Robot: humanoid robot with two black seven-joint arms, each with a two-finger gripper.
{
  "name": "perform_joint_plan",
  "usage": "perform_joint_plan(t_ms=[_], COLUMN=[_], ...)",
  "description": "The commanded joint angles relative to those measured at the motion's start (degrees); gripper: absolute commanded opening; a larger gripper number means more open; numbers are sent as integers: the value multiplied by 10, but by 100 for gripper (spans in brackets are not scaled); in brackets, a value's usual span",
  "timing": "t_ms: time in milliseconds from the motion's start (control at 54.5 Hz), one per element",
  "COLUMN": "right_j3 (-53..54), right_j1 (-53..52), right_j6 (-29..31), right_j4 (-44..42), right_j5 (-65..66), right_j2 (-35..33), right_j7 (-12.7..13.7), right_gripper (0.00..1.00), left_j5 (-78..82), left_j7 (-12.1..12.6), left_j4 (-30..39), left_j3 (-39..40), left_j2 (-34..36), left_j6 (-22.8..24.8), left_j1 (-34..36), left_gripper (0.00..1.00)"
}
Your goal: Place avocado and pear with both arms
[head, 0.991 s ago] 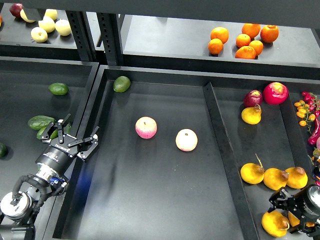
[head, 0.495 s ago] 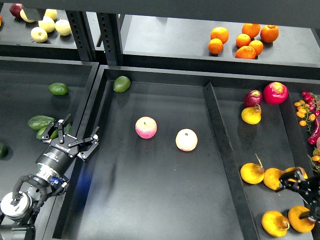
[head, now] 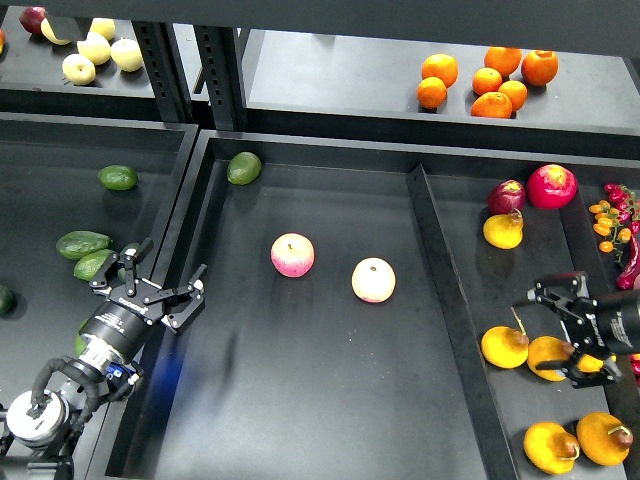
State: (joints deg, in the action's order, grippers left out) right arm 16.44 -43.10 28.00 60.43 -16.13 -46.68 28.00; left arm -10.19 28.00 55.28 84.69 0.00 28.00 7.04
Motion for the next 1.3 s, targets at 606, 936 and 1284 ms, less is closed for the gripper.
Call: perform_joint_plan(t_ms=[606,936,1284], right_j3=[479,593,645], right_j1=[288,339,376], right_j6=[0,0,0], right_j4=[-16,-13,-9], right_j5=[-18,-16,-15], right_j2=[305,467,467], right_j7=[0,0,0], right_gripper=[99,99,100], left_j5=[0,0,1], left_j7=[0,0,0], left_j4=[0,0,-3], left_j3=[-58,-59,-76], left_j2=[0,0,0], left_j6=[0,0,0], left_j1=[3,1,0], left_gripper=[99,99,99])
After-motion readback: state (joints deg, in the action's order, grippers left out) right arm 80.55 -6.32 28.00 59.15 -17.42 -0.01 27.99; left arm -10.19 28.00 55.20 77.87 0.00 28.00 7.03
